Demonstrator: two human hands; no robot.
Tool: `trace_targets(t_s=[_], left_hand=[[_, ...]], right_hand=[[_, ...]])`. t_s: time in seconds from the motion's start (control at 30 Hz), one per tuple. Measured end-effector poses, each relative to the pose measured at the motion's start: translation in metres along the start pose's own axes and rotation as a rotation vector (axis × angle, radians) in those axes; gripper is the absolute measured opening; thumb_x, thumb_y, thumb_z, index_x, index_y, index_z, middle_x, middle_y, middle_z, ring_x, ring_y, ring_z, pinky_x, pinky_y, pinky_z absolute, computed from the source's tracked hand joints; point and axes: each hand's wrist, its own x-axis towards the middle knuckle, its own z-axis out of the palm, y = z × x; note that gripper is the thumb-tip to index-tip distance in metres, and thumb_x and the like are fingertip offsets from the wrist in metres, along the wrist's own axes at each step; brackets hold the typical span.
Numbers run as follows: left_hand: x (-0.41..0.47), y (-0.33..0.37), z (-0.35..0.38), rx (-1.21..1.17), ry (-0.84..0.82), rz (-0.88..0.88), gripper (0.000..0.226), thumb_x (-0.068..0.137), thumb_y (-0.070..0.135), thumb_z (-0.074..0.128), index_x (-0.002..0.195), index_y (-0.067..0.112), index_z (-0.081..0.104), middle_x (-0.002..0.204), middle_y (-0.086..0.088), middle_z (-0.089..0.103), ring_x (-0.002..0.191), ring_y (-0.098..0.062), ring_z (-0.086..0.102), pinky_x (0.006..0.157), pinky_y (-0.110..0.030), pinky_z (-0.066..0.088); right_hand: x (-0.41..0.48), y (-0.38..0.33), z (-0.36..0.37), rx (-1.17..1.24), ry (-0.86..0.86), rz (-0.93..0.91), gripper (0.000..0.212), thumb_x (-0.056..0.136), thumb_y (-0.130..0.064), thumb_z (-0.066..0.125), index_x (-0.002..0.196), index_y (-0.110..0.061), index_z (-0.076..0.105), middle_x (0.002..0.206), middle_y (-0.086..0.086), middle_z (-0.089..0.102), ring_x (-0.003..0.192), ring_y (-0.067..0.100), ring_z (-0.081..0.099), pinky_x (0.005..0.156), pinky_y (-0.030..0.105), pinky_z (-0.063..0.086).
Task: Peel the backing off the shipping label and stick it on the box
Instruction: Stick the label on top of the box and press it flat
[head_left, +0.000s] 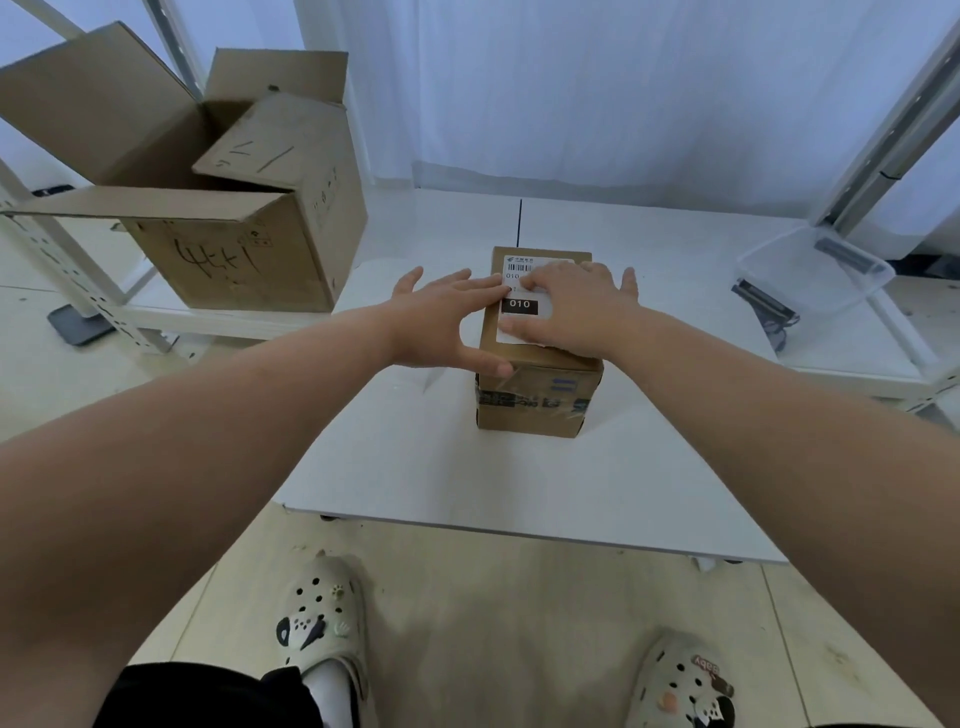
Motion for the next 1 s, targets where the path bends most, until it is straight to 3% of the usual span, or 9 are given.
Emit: trace_targets(t_s=[0.13, 0.33, 0.63, 0.83, 0.9, 1.0], left_hand=[[0.002, -0.001, 0.002, -0.028, -0.004, 0.004, 0.102, 0.069, 0.076, 0.052, 0.15, 0.033, 0.009, 0.159, 0.015, 0.006, 0.147, -0.012, -0.001, 0.116, -0.054, -0.008], [0.001, 0.001, 0.002, -0.033, 0.0, 0.003, 0.1, 0.07, 0.075, 0.052, 0.15, 0.032, 0.011, 0.159, 0.012, 0.007, 0.147, -0.015, 0.001, 0.117, -0.053, -0.005], [0.002, 0.001, 0.0, -0.042, 0.009, -0.015, 0.101, 0.066, 0.076, 0.055, 0.149, 0.034, 0.015, 0.159, 0.013, 0.011, 0.146, -0.018, 0.009, 0.118, -0.051, 0.002], [-0.002, 0.003, -0.003, -0.124, -0.004, -0.009, 0.096, 0.07, 0.069, 0.058, 0.149, 0.033, 0.017, 0.158, 0.013, 0.012, 0.145, -0.018, 0.013, 0.117, -0.045, 0.011], [-0.002, 0.002, -0.004, -0.159, -0.012, -0.013, 0.086, 0.077, 0.068, 0.05, 0.149, 0.034, 0.016, 0.158, 0.013, 0.013, 0.145, -0.018, 0.015, 0.118, -0.046, 0.012], [-0.001, -0.004, -0.003, -0.16, -0.023, -0.008, 0.074, 0.086, 0.065, 0.035, 0.149, 0.035, 0.012, 0.159, 0.014, 0.009, 0.146, -0.017, 0.013, 0.118, -0.046, 0.012]], right_hand=[[-0.005, 0.006, -0.003, 0.007, -0.057, -0.004, 0.073, 0.073, -0.074, 0.051, 0.137, -0.043, 0.036, 0.153, -0.007, 0.028, 0.142, 0.029, 0.017, 0.11, 0.065, -0.001], [0.009, 0.003, -0.002, 0.107, 0.111, 0.075, 0.045, 0.075, -0.067, 0.057, 0.111, -0.04, 0.059, 0.137, -0.001, 0.047, 0.13, 0.031, 0.037, 0.11, 0.06, 0.011], [-0.003, 0.008, -0.003, 0.047, 0.001, -0.002, 0.061, 0.07, -0.069, 0.06, 0.123, -0.039, 0.049, 0.144, -0.001, 0.039, 0.133, 0.029, 0.032, 0.111, 0.062, 0.008], [0.012, 0.011, 0.003, 0.124, 0.236, 0.056, 0.032, 0.079, -0.055, 0.061, 0.099, -0.03, 0.062, 0.122, 0.002, 0.055, 0.116, 0.028, 0.049, 0.103, 0.05, 0.033], [0.016, 0.014, 0.005, 0.126, 0.277, 0.003, 0.027, 0.088, -0.045, 0.056, 0.105, -0.027, 0.064, 0.123, 0.004, 0.057, 0.113, 0.027, 0.052, 0.096, 0.045, 0.038], [0.012, 0.015, 0.004, 0.052, 0.148, -0.185, 0.033, 0.098, -0.033, 0.04, 0.121, -0.023, 0.06, 0.138, 0.0, 0.052, 0.129, 0.025, 0.041, 0.106, 0.044, 0.028]])
